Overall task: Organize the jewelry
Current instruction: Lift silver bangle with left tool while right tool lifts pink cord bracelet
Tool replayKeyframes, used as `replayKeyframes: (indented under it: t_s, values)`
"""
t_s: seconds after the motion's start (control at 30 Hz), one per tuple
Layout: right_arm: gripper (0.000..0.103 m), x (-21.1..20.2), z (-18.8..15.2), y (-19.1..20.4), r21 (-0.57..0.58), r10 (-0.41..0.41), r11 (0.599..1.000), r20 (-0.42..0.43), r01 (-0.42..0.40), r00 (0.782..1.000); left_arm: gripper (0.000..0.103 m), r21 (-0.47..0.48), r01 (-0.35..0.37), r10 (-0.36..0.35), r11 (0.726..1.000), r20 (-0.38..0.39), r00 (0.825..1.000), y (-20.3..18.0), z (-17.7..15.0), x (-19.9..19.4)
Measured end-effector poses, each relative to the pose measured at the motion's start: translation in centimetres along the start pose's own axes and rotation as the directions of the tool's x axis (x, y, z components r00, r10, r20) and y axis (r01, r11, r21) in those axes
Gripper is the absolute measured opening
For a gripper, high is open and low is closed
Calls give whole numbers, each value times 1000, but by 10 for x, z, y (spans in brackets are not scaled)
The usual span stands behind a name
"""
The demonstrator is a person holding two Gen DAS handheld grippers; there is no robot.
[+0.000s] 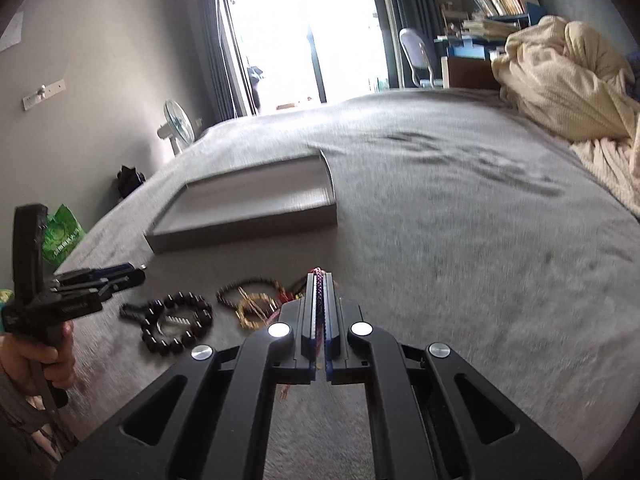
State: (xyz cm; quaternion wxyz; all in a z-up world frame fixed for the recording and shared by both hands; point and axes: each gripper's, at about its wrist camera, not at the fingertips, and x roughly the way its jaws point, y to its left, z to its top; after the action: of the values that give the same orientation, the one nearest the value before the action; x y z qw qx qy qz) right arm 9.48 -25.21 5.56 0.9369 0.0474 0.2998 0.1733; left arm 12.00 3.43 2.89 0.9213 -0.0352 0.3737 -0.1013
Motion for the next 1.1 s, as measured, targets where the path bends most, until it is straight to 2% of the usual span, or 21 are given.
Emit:
replayKeyframes:
  t_s: [0.17,0.27,0.33,0.43,0.5,0.63,0.97,1.03,1.1]
  values:
    - [2,-15,22,7,-10,23,1000,68,-22,997,48,0,-8,8,1000,15,1000,2,7,-2]
    - [2,-14,27,11,-31,26,999,68,-24,997,48,-3,-11,11,1000,17,1000,4,8,-2]
    - [2,-5,22,9,-29,18,999,37,-16,999,48,-5,-12,12,1000,16,1000,4,8,-1]
    - [2,18,-4,-2,-6,-13,1000,-48,12,999,48,-5,-10,10,1000,14,1000,4,6,-1]
    - [2,35,-24,-14,21,-34,999,-114,37,993,48,-1,-10,10,1000,8,1000,3,4,0]
    - [2,52,-45,-39,70,-59,995,-187,73,981,48,2,-14,14,1000,3,1000,3,1,1]
    - [2,26,-27,-54,97,-79,991,-92,88,993,48,6,-18,18,1000,1,1000,3,2,6]
    - [2,26,-25,-53,85,-80,992,-99,88,992,48,4,-18,18,1000,2,1000,3,2,6]
    - [2,32,-27,-55,70,-118,989,-135,128,984,48,2,-16,16,1000,4,1000,3,3,6]
